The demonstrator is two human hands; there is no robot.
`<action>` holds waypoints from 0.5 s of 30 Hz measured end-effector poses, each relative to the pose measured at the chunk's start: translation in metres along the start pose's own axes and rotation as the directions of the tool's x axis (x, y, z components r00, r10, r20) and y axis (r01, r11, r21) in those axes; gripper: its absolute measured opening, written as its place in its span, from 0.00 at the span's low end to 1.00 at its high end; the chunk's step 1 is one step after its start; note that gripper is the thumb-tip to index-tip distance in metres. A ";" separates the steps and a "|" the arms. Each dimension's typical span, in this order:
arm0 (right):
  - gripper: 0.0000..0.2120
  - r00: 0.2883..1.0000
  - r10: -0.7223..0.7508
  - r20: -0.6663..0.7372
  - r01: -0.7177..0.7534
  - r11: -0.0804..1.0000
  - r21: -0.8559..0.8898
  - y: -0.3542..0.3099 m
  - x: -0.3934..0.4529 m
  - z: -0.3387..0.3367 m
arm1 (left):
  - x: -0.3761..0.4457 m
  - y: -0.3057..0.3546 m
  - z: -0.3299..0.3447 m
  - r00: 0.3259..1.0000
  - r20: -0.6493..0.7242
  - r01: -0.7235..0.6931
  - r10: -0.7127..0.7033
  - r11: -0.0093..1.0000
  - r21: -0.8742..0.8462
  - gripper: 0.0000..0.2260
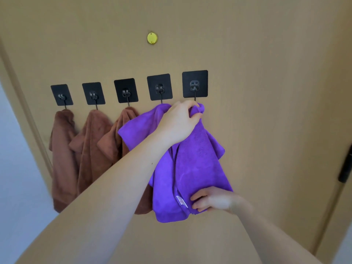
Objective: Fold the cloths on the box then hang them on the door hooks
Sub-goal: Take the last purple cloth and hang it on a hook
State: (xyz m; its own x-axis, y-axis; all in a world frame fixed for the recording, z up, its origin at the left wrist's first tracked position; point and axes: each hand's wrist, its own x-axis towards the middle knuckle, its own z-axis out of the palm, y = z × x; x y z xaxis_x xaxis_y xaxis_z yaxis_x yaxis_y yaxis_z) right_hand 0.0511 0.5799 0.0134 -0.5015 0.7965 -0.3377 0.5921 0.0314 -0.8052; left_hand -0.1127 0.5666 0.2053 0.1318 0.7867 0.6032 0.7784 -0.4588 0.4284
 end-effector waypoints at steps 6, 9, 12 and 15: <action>0.13 0.966 -0.238 0.105 0.237 0.971 0.019 -0.096 -0.062 -0.041 | 0.005 0.007 -0.024 0.998 0.067 -0.006 0.002 0.998 0.068 0.11; 0.13 0.906 -0.411 -0.104 0.424 0.878 0.221 -0.136 -0.075 -0.056 | 0.006 0.008 -0.029 0.997 0.067 -0.037 0.030 0.995 0.096 0.11; 0.13 0.873 -0.419 -0.250 0.478 0.837 0.267 -0.149 -0.067 -0.060 | 0.007 0.008 -0.031 0.995 0.083 -0.056 0.048 0.994 0.099 0.10; 0.14 0.894 -0.365 -0.259 0.436 0.843 0.315 -0.138 -0.056 -0.053 | 0.010 0.003 -0.031 0.993 0.098 -0.067 0.060 0.995 0.067 0.09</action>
State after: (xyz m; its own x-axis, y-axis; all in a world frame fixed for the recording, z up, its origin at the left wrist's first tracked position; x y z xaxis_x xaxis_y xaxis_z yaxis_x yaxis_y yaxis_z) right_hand 0.0306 0.5629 0.1695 -0.5013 0.8571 0.1185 0.0816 0.1831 -0.9797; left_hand -0.1280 0.5603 0.2338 0.2376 0.7942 0.5593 0.8074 -0.4816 0.3408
